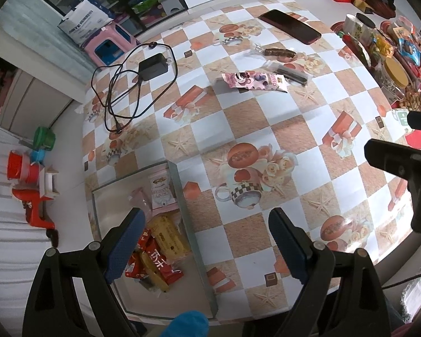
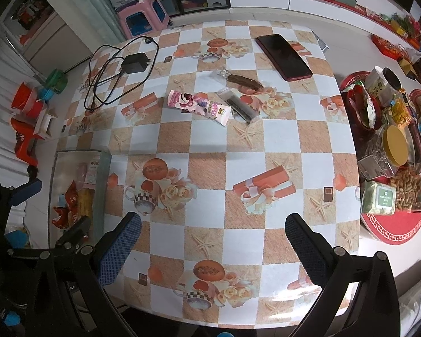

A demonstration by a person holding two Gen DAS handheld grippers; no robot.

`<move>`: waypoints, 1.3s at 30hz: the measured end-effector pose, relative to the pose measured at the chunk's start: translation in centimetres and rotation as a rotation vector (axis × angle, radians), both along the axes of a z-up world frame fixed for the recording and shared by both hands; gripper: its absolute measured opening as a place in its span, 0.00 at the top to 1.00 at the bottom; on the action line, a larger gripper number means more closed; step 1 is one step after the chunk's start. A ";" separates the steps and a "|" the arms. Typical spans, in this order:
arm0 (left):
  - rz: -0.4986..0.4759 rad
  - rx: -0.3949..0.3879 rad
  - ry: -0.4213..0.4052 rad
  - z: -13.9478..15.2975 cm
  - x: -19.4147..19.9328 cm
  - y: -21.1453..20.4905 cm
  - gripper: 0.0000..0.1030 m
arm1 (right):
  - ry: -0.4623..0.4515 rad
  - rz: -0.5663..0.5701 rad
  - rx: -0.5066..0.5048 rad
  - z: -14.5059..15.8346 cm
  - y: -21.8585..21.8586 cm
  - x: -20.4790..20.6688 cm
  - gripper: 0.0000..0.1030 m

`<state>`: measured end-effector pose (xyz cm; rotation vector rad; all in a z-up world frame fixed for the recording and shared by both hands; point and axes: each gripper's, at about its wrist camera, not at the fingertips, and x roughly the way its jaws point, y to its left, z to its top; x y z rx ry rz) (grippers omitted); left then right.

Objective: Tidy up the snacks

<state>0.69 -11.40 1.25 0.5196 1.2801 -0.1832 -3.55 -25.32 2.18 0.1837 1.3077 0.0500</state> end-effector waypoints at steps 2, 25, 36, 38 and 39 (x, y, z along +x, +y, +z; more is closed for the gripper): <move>-0.003 0.003 0.002 -0.1 0.0 -0.1 0.11 | 0.004 -0.005 0.001 -0.2 -0.2 -0.2 0.00; -0.061 0.021 0.072 -3.4 0.0 -4.5 0.11 | 0.120 -0.091 0.010 -5.1 -4.6 -2.9 0.00; -0.066 0.009 0.132 -6.6 1.1 -7.7 0.11 | 0.203 -0.126 -0.001 -8.7 -7.3 -4.3 0.00; -0.043 -0.007 0.172 -8.1 1.7 -8.3 0.11 | 0.230 -0.130 -0.014 -9.9 -7.8 -4.8 0.00; -0.031 -0.012 0.188 -8.8 2.0 -8.5 0.11 | 0.243 -0.131 -0.020 -10.5 -8.1 -5.0 0.00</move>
